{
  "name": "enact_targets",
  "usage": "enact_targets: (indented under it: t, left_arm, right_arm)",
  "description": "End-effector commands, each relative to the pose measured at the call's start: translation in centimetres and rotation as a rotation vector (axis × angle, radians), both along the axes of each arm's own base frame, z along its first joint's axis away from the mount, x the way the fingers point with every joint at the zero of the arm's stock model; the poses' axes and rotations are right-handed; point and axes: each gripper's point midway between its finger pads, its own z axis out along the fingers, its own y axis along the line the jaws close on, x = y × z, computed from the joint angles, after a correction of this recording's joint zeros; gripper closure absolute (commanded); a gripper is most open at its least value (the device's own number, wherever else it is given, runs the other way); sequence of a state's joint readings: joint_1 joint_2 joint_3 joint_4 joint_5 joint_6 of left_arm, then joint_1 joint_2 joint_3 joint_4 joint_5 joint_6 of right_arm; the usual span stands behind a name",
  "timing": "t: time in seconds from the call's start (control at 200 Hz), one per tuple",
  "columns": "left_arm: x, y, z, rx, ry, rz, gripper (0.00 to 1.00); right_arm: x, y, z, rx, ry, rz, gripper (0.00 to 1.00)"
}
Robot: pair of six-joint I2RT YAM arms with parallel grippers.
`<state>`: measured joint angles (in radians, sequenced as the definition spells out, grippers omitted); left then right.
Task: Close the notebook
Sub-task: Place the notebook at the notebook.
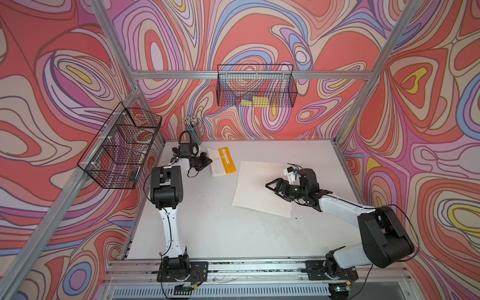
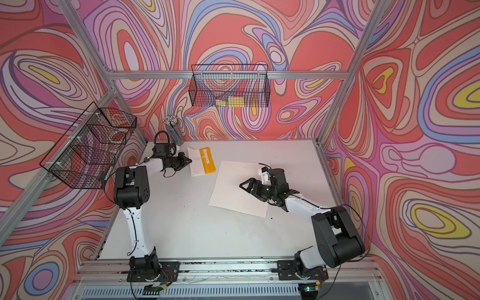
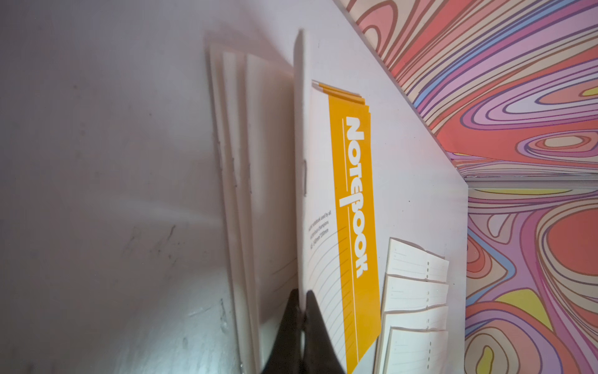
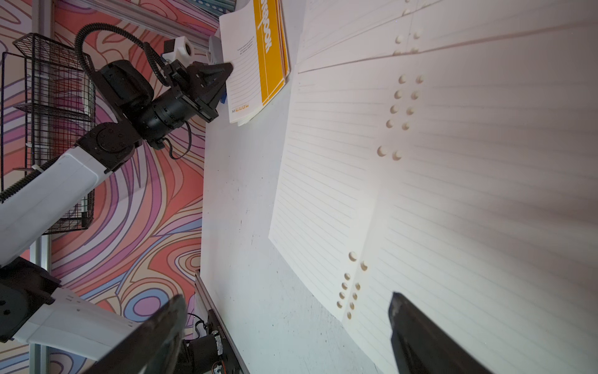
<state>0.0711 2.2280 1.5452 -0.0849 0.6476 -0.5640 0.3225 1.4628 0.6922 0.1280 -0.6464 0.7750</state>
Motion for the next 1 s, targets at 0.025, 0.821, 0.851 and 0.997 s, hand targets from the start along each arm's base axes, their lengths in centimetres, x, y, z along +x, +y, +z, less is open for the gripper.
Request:
enact_targets:
  t: [0.025, 0.821, 0.851, 0.997]
  left_arm:
    - [0.0, 0.7, -0.9, 0.043, 0.023, 0.0, 0.87]
    - [-0.2, 0.7, 3.7, 0.159, -0.076, -0.032, 0.67]
    - [-0.3, 0.7, 4.0, 0.171, -0.078, -0.03, 0.67]
    - [-0.8, 1.6, 6.0, 0.24, -0.094, -0.006, 0.62]
  right_arm:
    - [0.4, 0.4, 0.3, 0.008, -0.019, 0.005, 0.02]
    - [0.0, 0.3, 0.6, 0.019, -0.029, 0.001, 0.02]
    - [0.0, 0.3, 0.6, 0.021, -0.029, 0.0, 0.02]
    - [0.2, 0.4, 1.0, 0.025, -0.038, 0.006, 0.02]
